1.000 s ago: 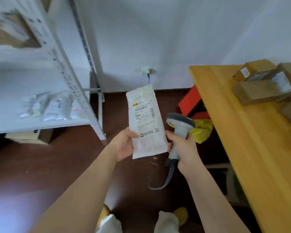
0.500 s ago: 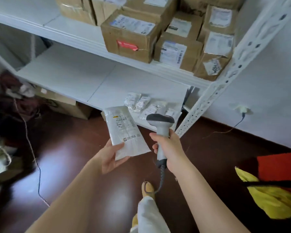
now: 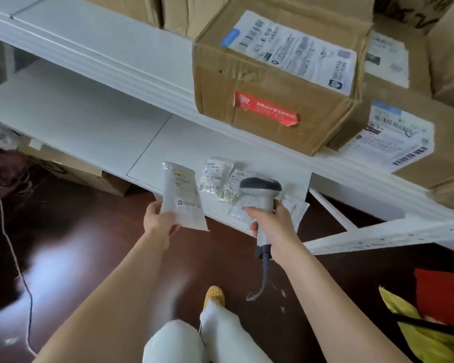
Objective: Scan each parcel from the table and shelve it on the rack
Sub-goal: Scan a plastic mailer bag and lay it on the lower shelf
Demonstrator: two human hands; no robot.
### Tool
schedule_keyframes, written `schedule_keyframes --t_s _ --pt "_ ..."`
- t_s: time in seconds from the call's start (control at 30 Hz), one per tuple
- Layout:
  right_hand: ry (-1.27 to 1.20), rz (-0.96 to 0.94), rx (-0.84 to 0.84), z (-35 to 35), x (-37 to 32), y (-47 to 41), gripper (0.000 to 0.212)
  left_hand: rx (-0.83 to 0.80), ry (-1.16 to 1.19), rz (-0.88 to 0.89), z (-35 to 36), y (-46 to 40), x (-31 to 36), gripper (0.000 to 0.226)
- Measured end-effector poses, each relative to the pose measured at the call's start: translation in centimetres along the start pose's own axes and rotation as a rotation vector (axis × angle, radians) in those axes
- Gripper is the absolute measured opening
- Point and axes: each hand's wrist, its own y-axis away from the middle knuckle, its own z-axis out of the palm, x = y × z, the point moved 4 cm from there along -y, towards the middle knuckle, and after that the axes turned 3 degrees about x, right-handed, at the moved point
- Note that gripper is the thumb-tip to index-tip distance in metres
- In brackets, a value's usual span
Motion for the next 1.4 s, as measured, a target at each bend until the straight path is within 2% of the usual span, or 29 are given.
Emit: schedule_keyframes --t_s 0.2,0.4,0.57,0.7,0.8,0.83,0.97,1.1,1.27,1.4 --pt "-0.012 -0.105 0.045 4.7 1.2 -8.2 0.022 -0.034 0.005 0.001 4.1 -12.1 0.5 0.057" --pt "0.027 -0.184 0.072 7.5 4.8 -15.1 0.017 -0.124 -0.118 0.035 8.0 -23.7 -1.2 0.065" --pt "-0.005 -0.173 0.117 6.7 6.7 -15.9 0.020 -0.006 -0.337 0.095 8.3 -25.6 -1.6 0.069" --pt "-0.044 -0.134 0.147 4.6 5.4 -12.1 0.018 0.029 -0.476 0.058 7.7 -22.3 0.0 0.054" --pt "-0.072 -0.091 0.175 2.5 4.0 -7.5 0.019 -0.105 -0.564 0.006 8.0 -18.5 0.4 0.011" --pt "-0.090 -0.075 0.185 1.6 3.6 -5.7 0.021 -0.164 -0.555 -0.018 8.1 -15.0 0.7 0.006" --pt "-0.160 -0.004 0.222 -2.2 2.7 2.3 0.027 -0.341 -0.541 -0.113 8.7 -1.2 0.5 0.010" --pt "-0.251 0.016 0.288 -7.8 2.8 9.8 0.031 -0.553 -0.706 -0.137 10.3 8.9 0.2 0.017" --pt "-0.370 -0.032 0.419 -16.4 3.6 17.2 0.021 -0.814 -0.996 -0.019 14.4 18.9 0.4 0.023" --pt "-0.509 -0.077 0.588 -25.9 6.7 23.1 0.019 -0.992 -1.209 0.052 19.6 29.7 -4.5 0.023"
